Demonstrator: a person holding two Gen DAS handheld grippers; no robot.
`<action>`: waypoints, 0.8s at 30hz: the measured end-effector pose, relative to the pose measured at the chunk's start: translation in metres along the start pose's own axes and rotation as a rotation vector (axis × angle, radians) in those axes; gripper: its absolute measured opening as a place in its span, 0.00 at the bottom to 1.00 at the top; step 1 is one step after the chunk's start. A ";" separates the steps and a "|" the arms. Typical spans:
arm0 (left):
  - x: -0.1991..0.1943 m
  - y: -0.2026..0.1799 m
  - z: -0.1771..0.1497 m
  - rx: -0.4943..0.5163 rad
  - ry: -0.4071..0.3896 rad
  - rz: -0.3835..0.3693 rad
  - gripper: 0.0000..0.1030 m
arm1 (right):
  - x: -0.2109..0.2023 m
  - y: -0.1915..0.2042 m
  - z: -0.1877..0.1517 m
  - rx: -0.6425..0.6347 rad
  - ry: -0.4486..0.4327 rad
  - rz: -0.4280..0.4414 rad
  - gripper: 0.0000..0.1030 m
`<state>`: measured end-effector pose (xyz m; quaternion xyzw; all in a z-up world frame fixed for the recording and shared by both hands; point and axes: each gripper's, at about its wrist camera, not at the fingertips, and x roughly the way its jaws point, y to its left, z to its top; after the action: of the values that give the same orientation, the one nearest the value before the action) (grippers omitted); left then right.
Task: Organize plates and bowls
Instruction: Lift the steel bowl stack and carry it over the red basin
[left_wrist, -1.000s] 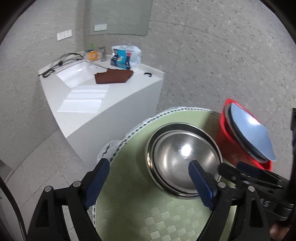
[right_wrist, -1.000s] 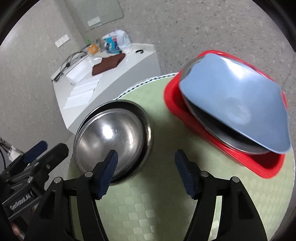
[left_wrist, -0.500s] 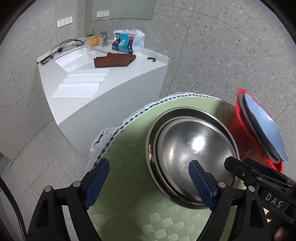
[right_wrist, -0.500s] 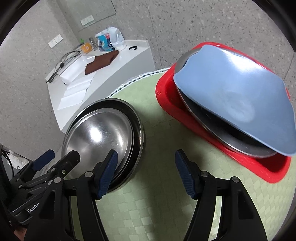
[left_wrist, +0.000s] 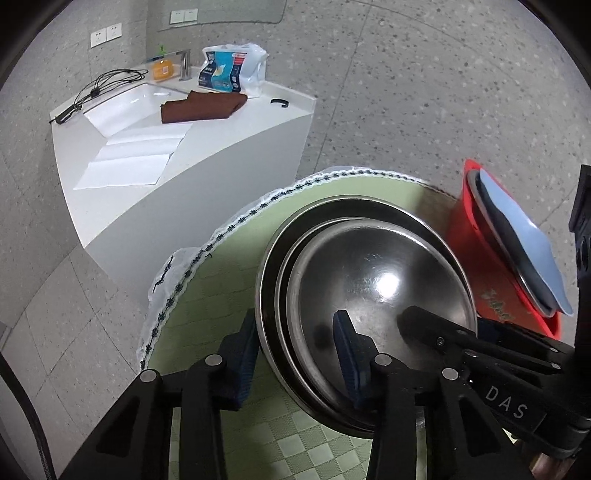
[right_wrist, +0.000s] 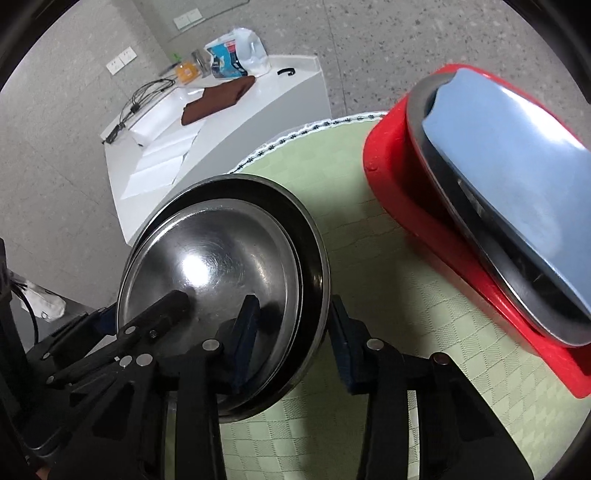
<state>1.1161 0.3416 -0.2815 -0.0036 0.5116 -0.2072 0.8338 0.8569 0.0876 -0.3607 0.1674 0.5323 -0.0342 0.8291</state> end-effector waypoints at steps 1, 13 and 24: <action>-0.002 0.001 -0.001 -0.004 -0.001 0.001 0.34 | 0.000 0.000 -0.001 -0.001 0.000 0.003 0.35; -0.062 -0.021 -0.030 -0.046 -0.085 0.038 0.27 | -0.042 -0.009 -0.015 -0.021 -0.035 0.091 0.30; -0.141 -0.095 -0.051 -0.086 -0.220 0.072 0.26 | -0.120 -0.035 -0.005 -0.109 -0.115 0.195 0.29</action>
<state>0.9847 0.3144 -0.1651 -0.0437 0.4251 -0.1532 0.8910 0.7926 0.0421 -0.2638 0.1709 0.4660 0.0658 0.8656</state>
